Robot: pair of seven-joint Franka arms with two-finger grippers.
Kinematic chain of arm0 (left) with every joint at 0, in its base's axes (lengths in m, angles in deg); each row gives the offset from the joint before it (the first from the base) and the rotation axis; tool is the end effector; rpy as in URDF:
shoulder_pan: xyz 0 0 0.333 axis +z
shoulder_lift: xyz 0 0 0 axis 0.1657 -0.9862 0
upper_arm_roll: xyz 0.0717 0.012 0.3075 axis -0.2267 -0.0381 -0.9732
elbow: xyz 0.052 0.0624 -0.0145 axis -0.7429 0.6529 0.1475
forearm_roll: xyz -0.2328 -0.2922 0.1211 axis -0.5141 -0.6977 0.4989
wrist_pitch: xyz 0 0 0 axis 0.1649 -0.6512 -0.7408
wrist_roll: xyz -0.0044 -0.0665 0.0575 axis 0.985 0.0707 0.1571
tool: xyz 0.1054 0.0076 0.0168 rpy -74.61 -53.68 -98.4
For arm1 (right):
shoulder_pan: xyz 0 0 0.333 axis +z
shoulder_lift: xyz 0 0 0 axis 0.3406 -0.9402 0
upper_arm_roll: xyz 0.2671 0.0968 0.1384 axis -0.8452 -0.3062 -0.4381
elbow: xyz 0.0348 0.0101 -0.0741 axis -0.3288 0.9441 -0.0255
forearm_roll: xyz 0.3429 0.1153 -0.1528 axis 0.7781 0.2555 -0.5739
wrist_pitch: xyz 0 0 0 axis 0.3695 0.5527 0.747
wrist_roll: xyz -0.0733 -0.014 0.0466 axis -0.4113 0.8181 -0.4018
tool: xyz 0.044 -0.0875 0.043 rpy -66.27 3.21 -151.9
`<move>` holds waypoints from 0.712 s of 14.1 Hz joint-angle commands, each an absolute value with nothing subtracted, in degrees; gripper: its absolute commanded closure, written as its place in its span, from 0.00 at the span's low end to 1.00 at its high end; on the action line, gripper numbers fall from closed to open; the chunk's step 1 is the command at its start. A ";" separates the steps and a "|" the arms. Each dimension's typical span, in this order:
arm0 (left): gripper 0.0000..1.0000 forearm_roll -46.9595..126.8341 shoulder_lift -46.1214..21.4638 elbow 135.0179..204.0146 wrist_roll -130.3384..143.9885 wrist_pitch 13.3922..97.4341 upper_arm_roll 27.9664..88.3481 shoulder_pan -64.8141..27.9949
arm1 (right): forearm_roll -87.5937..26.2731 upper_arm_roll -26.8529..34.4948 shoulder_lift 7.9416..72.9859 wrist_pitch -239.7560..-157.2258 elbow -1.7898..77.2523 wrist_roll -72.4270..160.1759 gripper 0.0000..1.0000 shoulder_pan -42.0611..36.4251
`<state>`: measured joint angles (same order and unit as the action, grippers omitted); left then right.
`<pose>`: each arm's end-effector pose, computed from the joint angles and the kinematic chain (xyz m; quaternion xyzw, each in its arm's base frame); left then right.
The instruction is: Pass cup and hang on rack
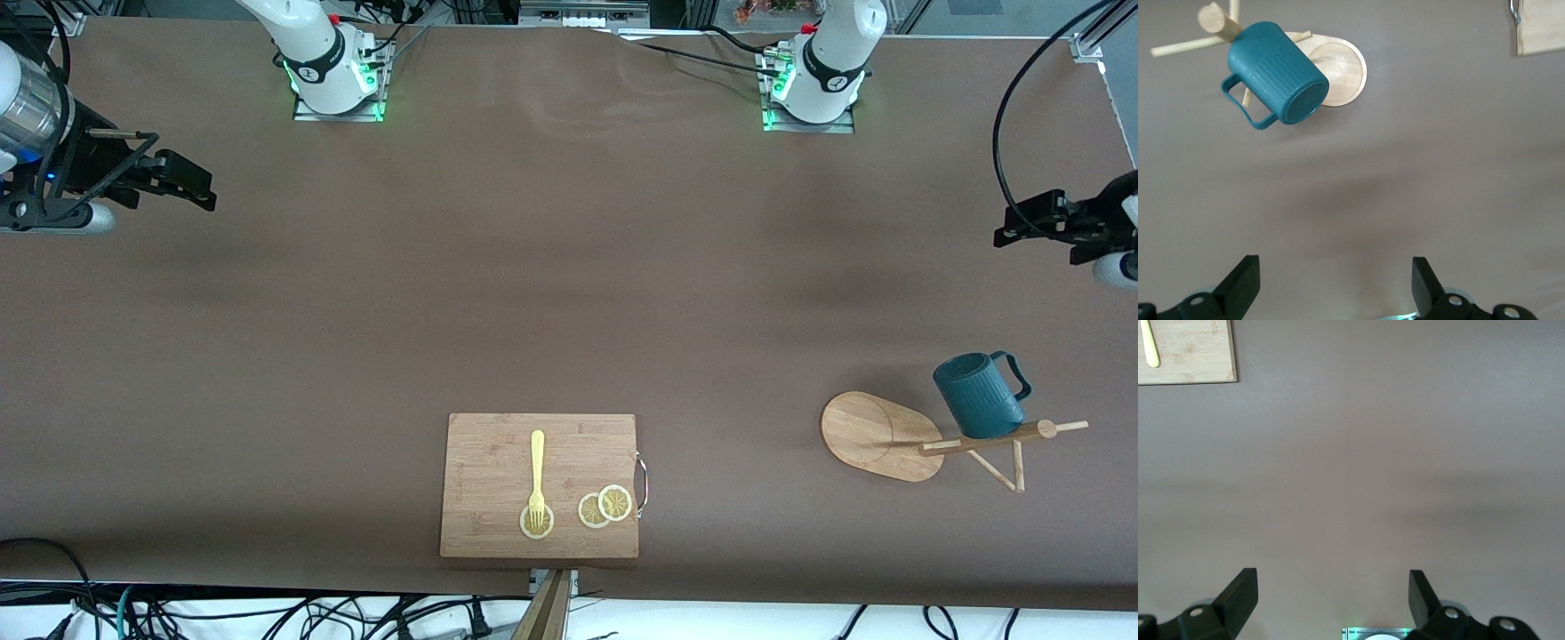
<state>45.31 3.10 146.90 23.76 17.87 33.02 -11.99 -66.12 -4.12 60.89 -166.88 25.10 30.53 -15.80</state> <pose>0.5882 0.0309 0.6140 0.9959 -0.0566 -0.0637 0.0292 0.5558 0.0667 0.6167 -0.9987 0.0140 0.0494 0.0076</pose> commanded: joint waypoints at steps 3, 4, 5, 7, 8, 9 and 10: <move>0.00 46.47 9.06 151.18 9.96 14.98 33.06 -13.66 | -65.92 -4.53 62.35 -167.33 25.98 30.49 0.00 -16.14; 0.00 46.47 9.42 151.97 8.11 14.98 34.02 -13.75 | -66.01 -4.53 62.35 -167.33 25.98 30.49 0.00 -16.14; 0.00 46.47 9.43 152.42 7.48 14.98 35.16 -13.75 | -66.01 -4.53 62.35 -167.42 25.98 30.58 0.00 -16.14; 0.00 46.64 9.43 152.68 7.74 15.24 37.45 -13.05 | -66.01 -4.44 62.35 -167.42 25.99 30.76 0.00 -16.14; 0.00 46.64 9.34 152.68 7.83 15.42 37.72 -13.05 | -66.01 -4.44 62.35 -167.42 25.98 30.76 0.00 -16.14; 0.00 46.64 9.25 152.68 8.00 15.68 37.90 -13.05 | -66.01 -4.44 62.35 -167.33 25.98 30.84 0.00 -16.14; 0.00 46.64 9.25 152.68 8.09 15.94 37.90 -13.05 | -66.01 -4.44 62.35 -167.33 26.07 30.76 0.00 -16.14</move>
<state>45.34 7.92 151.26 8.39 14.92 37.73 -12.99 -66.12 -4.12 60.89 -167.04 25.10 30.53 -15.80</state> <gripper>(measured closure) 0.000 0.000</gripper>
